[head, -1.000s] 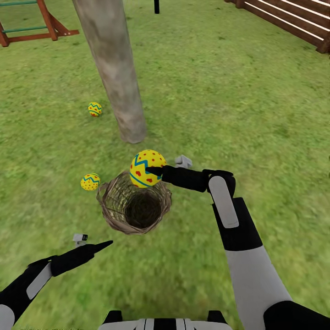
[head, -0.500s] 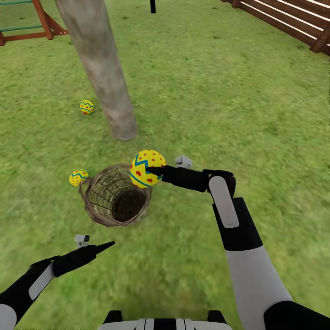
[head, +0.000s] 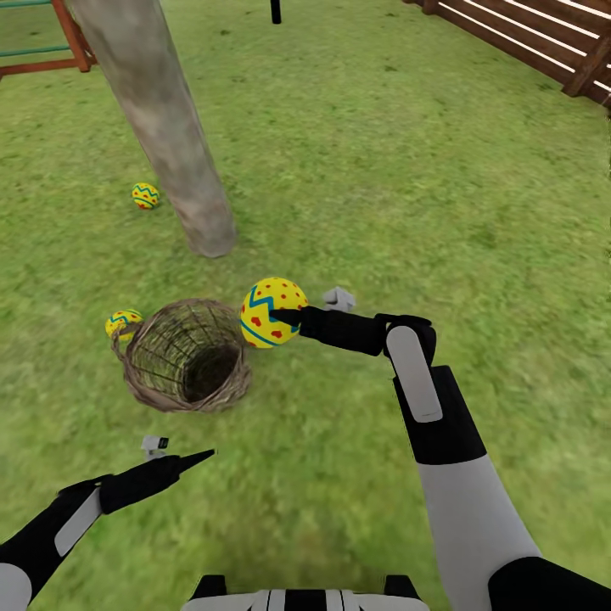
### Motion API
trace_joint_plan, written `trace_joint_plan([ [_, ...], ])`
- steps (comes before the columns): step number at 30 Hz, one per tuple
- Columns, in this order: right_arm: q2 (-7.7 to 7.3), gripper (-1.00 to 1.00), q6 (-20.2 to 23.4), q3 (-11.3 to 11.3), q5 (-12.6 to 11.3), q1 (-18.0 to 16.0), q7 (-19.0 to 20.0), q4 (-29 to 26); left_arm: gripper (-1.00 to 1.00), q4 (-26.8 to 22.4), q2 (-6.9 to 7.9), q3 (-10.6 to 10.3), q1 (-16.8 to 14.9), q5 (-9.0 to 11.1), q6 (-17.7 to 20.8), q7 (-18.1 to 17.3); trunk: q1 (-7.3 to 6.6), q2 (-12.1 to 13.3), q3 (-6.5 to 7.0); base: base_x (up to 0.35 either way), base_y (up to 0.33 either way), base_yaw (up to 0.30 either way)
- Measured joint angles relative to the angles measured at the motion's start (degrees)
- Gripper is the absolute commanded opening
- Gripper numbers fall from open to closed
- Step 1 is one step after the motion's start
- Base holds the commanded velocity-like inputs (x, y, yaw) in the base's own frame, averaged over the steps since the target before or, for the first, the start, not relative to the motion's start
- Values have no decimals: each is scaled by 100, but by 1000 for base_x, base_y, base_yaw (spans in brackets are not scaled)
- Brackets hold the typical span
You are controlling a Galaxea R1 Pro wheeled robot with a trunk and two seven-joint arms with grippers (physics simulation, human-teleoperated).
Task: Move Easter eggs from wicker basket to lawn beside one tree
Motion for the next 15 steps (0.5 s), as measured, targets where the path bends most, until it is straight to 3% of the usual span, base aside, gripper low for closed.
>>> trace_joint_plan([
  [11,0,-100,0,0,2,9,-4,3,100,-8,-3,0,0,1,-2,-7,0,0,0,0,-308,2],
  [15,1,-100,0,1,1,8,-7,6,100,-6,1,2,2,1,0,-7,0,0,0,0,-308,223],
])
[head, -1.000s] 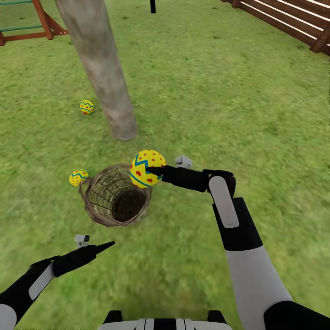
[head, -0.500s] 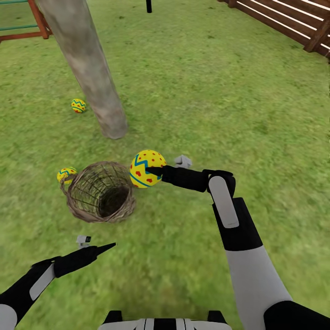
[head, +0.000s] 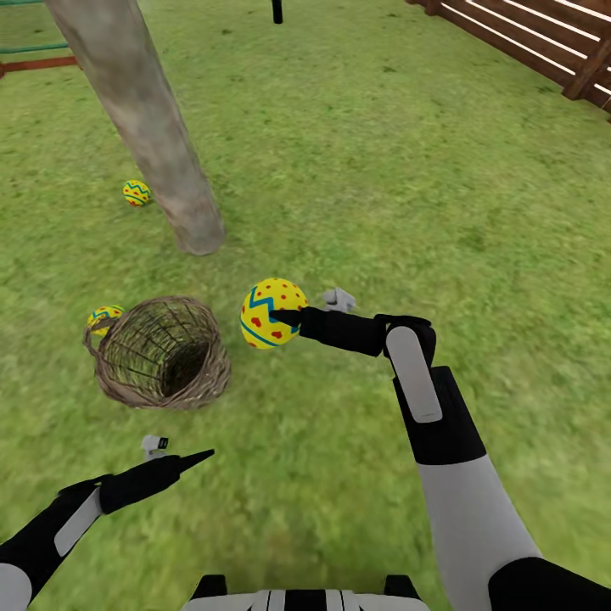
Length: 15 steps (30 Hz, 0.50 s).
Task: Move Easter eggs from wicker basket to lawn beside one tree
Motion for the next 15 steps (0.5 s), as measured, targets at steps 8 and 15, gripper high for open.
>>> trace_joint_plan([
  [8,0,-100,0,0,3,1,-15,8,100,1,-7,-2,0,0,-8,8,0,0,0,0,-308,244],
  [15,-1,-100,0,0,10,9,-16,7,100,13,-52,-9,-1,0,-1,8,0,0,0,0,-308,156],
])
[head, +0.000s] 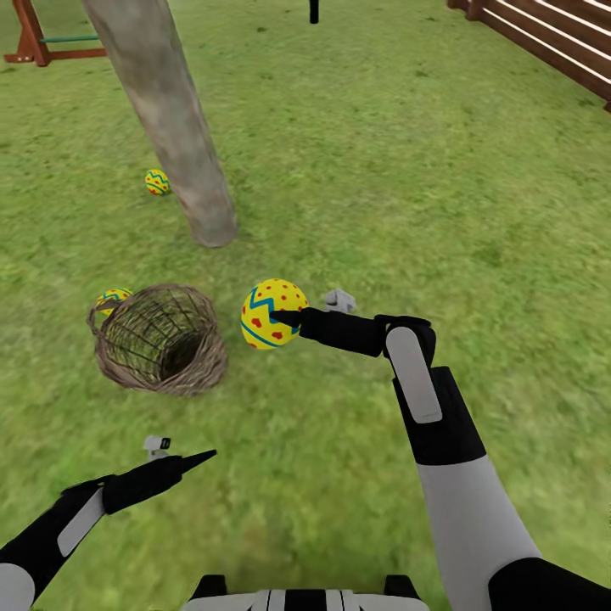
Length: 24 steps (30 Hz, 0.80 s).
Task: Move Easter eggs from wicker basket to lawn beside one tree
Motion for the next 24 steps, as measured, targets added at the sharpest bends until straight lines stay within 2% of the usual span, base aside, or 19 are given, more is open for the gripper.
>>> trace_joint_plan([
  [8,-2,-100,0,0,1,9,0,0,100,1,5,-1,-1,-2,7,0,-1,0,0,37,-324,98],
  [24,-9,-100,0,-1,47,27,-8,15,100,0,-28,-1,-1,0,44,-8,-1,0,0,119,-323,3],
])
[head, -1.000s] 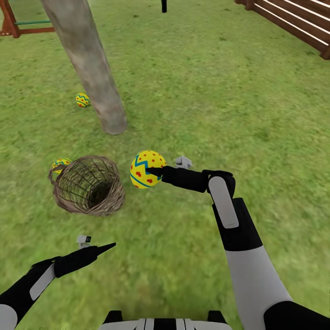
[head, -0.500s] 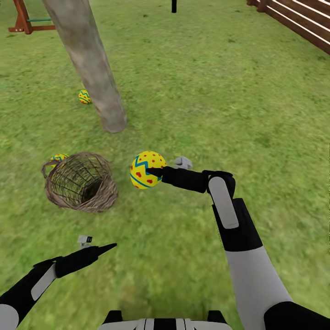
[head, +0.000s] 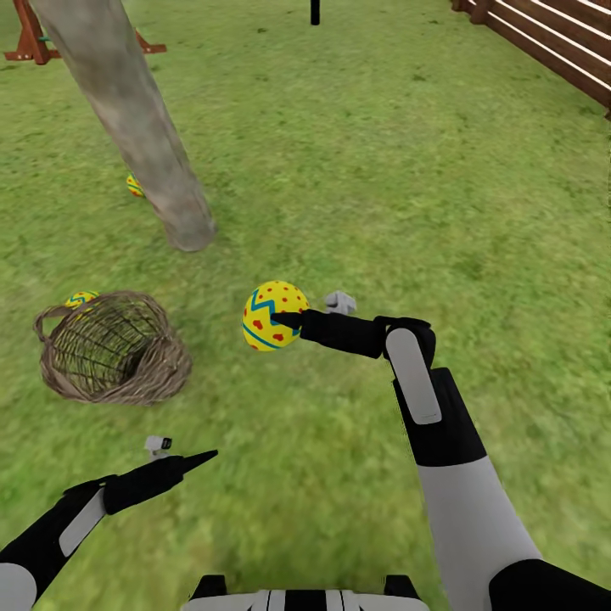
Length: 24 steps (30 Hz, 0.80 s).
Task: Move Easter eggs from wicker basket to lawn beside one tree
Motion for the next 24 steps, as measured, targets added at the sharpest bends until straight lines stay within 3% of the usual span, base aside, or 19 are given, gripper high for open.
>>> trace_joint_plan([
  [5,1,-100,0,9,38,-1,-25,26,100,0,0,0,2,5,0,-33,0,0,-1,72,-321,129],
  [24,-34,-100,0,36,65,16,-39,117,100,-3,-32,-81,2,27,1,-36,0,0,-40,87,-321,267],
])
